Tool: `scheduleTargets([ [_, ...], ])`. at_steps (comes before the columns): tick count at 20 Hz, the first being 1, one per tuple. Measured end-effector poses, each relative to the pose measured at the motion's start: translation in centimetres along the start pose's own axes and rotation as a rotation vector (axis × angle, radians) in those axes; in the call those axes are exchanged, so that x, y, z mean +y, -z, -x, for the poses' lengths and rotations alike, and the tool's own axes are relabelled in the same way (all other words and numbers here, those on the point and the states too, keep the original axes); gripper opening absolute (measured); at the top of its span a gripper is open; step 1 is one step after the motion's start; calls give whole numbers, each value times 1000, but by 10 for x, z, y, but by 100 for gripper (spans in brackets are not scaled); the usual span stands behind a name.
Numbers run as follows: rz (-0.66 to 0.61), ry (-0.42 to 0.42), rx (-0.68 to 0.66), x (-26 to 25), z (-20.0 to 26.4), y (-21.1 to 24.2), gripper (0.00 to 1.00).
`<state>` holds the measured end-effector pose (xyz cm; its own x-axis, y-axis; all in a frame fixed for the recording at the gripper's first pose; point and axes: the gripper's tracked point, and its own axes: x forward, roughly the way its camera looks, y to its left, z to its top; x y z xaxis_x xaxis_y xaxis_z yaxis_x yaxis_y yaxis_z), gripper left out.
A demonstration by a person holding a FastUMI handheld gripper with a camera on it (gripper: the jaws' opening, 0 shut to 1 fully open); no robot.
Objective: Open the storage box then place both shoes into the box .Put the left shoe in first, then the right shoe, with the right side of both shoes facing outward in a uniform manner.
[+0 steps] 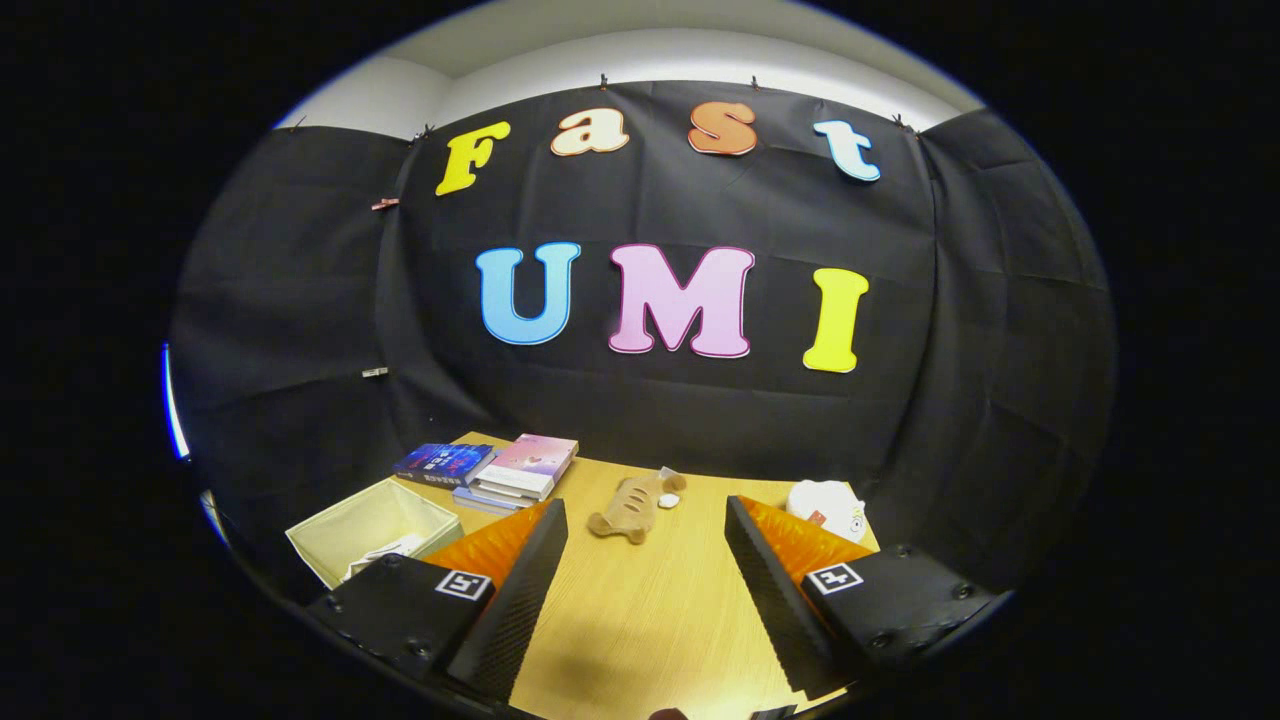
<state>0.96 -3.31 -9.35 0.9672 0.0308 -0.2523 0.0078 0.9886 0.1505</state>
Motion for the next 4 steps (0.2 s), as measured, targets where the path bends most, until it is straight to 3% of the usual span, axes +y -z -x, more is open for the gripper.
scheduleTargets([
  [4,-6,-10,0,3,-1,0,98],
])
